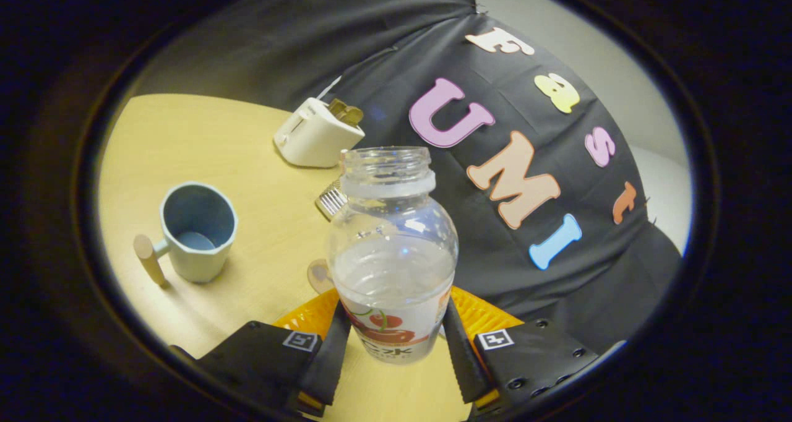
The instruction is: Take the bottle from table, then pour the juice into the cup, finally place the bottle on the coaster
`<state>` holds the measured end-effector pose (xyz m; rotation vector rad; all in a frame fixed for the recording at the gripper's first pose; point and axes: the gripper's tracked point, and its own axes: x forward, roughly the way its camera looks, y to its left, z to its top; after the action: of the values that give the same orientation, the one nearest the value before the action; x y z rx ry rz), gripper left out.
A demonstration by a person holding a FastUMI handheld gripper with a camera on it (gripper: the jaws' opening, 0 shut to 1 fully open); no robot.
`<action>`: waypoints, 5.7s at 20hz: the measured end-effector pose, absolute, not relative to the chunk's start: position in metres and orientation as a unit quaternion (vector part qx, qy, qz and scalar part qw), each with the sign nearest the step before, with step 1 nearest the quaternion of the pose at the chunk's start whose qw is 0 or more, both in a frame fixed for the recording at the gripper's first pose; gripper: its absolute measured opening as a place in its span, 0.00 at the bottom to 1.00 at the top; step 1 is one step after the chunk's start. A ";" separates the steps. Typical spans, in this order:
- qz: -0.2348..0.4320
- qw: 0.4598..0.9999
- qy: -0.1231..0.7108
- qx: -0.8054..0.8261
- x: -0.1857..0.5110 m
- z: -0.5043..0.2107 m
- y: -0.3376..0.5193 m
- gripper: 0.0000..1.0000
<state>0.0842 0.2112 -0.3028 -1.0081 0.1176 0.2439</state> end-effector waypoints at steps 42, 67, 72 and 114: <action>0.148 0.607 -0.025 -0.780 0.076 -0.326 0.257 0.77; 0.124 0.535 -0.076 -0.832 0.085 -0.299 0.266 0.77; 0.119 0.519 -0.088 -0.842 0.087 -0.291 0.268 0.77; 0.076 0.385 -0.204 -0.897 0.073 -0.245 0.314 0.77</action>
<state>0.0727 0.3137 -0.2449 -2.2849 -0.5200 0.1935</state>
